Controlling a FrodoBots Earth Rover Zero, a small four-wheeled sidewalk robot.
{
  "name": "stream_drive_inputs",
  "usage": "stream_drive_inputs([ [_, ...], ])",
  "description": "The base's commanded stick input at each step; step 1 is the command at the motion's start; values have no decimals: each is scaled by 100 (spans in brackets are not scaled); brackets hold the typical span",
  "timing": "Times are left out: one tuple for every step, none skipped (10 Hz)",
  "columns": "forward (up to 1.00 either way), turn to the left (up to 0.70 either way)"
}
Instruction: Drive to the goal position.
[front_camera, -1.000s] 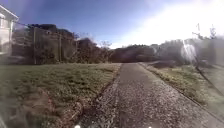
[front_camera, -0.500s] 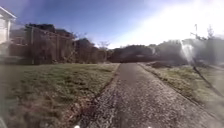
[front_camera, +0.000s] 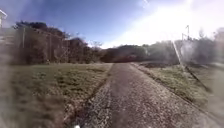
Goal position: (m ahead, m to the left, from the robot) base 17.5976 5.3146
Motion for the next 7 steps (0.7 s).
stream_drive_inputs([
  [70,0],
  [70,0],
  [70,0],
  [70,0],
  [70,0],
  [70,0],
  [70,0],
])
